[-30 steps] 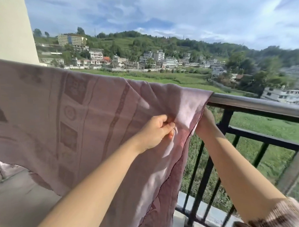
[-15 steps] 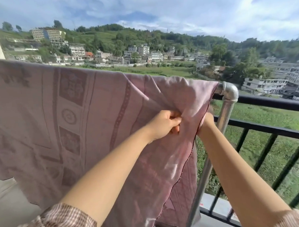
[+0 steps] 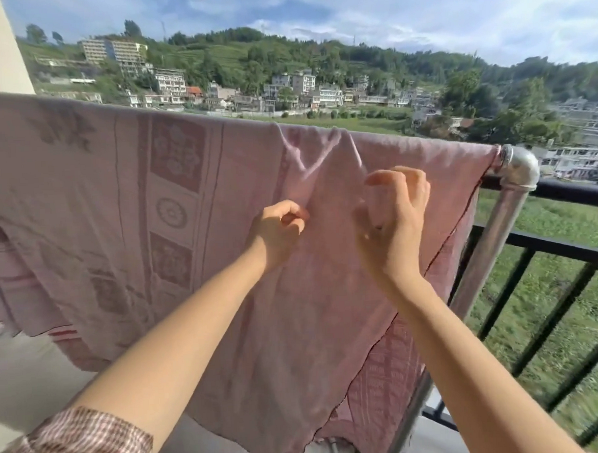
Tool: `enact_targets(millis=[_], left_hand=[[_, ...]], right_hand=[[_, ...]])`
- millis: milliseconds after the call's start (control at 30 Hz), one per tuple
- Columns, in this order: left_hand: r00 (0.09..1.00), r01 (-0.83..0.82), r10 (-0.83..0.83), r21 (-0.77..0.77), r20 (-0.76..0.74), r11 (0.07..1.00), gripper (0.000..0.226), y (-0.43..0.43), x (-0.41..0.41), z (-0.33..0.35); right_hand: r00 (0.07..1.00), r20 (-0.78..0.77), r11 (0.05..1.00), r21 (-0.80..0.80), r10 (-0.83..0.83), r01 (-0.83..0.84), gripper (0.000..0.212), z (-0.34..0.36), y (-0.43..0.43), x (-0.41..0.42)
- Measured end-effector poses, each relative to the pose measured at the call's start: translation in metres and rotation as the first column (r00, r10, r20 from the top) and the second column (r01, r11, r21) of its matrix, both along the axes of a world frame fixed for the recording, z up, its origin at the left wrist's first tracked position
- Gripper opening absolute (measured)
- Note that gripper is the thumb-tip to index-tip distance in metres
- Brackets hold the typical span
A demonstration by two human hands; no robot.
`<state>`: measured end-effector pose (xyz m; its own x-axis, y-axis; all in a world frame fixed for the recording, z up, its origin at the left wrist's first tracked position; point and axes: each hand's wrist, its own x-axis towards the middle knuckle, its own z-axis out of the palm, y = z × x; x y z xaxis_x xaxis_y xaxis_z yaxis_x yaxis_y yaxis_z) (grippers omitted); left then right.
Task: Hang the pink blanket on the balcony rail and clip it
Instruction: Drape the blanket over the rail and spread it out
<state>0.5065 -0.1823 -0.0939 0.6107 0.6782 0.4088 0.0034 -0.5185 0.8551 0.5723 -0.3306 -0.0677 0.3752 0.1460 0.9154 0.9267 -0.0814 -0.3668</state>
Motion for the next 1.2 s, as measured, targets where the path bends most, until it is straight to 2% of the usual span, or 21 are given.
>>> enact_targets(millis=[100, 233, 367, 567, 767, 1000, 1200], left_hand=[[0.995, -0.074, 0.074, -0.004, 0.069, 0.997, 0.02, 0.039, -0.035, -0.012], [0.968, -0.234, 0.241, 0.1, -0.063, 0.967, 0.026, 0.108, -0.094, -0.04], [0.911, -0.36, 0.372, 0.096, -0.178, 0.928, 0.025, 0.179, -0.157, -0.057], [0.782, -0.497, 0.519, 0.156, -0.344, 0.853, 0.024, 0.289, -0.26, -0.067], [0.638, -0.593, 0.646, 0.269, -0.419, 0.759, 0.024, 0.396, -0.353, -0.055], [0.585, -0.64, 0.704, 0.304, -0.403, 0.705, 0.028, 0.533, -0.416, -0.046], [0.577, -0.647, 0.727, 0.335, -0.372, 0.685, 0.03, 0.685, -0.446, -0.022]], right_hand=[[0.984, -0.04, 0.966, -0.186, 0.175, -0.18, 0.021, -0.012, 0.047, -0.02], [0.96, -0.145, 0.847, -0.452, 0.239, -0.28, 0.017, -0.045, 0.127, -0.049], [0.947, -0.178, 0.693, -0.646, 0.269, -0.318, 0.022, -0.07, 0.218, -0.09], [0.895, -0.261, 0.523, -0.738, 0.363, -0.427, 0.031, -0.082, 0.358, -0.17], [0.845, -0.33, 0.388, -0.776, 0.421, -0.497, 0.036, -0.079, 0.491, -0.246], [0.832, -0.282, 0.377, -0.789, 0.478, -0.485, 0.036, -0.057, 0.647, -0.303], [0.825, -0.173, 0.466, -0.754, 0.537, -0.462, 0.038, -0.025, 0.792, -0.334]])
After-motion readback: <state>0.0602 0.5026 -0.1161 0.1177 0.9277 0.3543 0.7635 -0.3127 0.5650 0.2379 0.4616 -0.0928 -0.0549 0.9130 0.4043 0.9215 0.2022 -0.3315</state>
